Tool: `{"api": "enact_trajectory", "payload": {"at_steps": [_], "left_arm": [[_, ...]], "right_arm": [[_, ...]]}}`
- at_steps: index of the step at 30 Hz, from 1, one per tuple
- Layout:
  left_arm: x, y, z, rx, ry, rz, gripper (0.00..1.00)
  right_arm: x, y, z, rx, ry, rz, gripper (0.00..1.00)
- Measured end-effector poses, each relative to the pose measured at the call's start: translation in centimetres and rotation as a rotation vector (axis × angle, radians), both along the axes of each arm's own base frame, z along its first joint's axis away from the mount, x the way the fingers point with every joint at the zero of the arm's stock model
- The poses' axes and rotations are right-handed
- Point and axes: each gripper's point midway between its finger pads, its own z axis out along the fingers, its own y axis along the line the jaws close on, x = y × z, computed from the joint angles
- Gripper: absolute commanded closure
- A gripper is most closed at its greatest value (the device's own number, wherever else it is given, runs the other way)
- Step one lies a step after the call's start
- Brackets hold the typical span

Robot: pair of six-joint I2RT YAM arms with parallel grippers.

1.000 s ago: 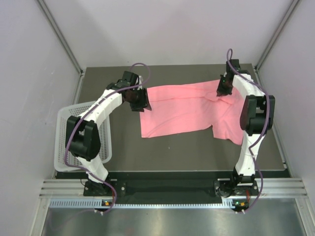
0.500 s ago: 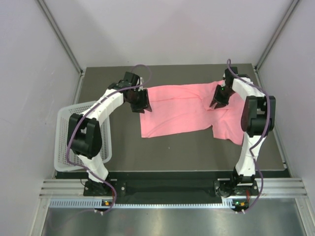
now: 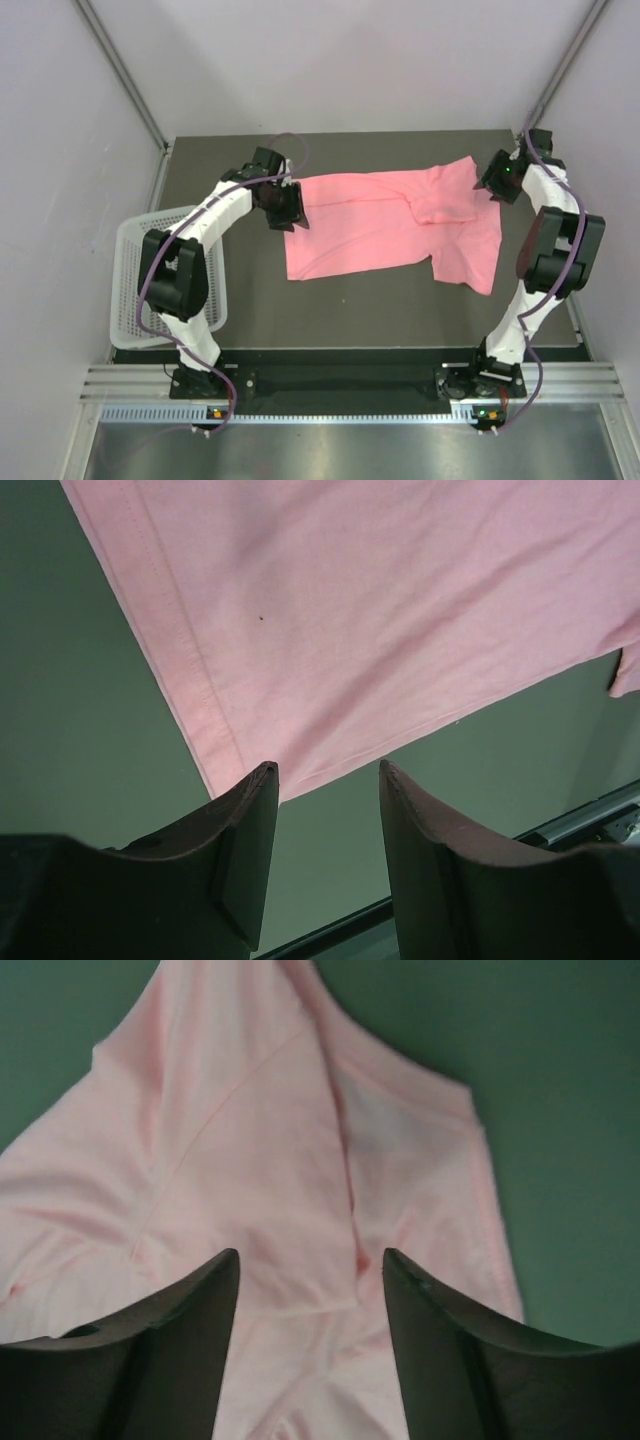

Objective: Fold and stack the t-shirts
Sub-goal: Fold the tshirt

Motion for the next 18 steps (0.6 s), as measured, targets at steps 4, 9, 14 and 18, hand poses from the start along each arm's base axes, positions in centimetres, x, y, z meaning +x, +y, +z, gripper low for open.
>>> {"api": "enact_trajectory", "payload": {"at_steps": [4, 9, 14, 18], "left_arm": [[-0.1, -0.2, 0.1, -0.011, 0.004, -0.006, 0.50], [-0.1, -0.3, -0.2, -0.015, 0.012, -0.009, 0.50], [0.0, -0.5, -1.2, -0.013, 0.037, -0.006, 0.50], [0.8, -0.9, -2.0, -0.016, 0.058, 0.004, 0.51]], "right_arm": [[3.6, -2.6, -0.6, -0.017, -0.073, -0.016, 0.41], [8.4, -2.1, -1.2, -0.009, -0.173, 0.009, 0.77], [11.9, -0.4, -1.1, 0.036, -0.236, 0.030, 0.90], [13.6, 1.7, -2.7, 0.072, -0.237, 0.041, 0.98]]}}
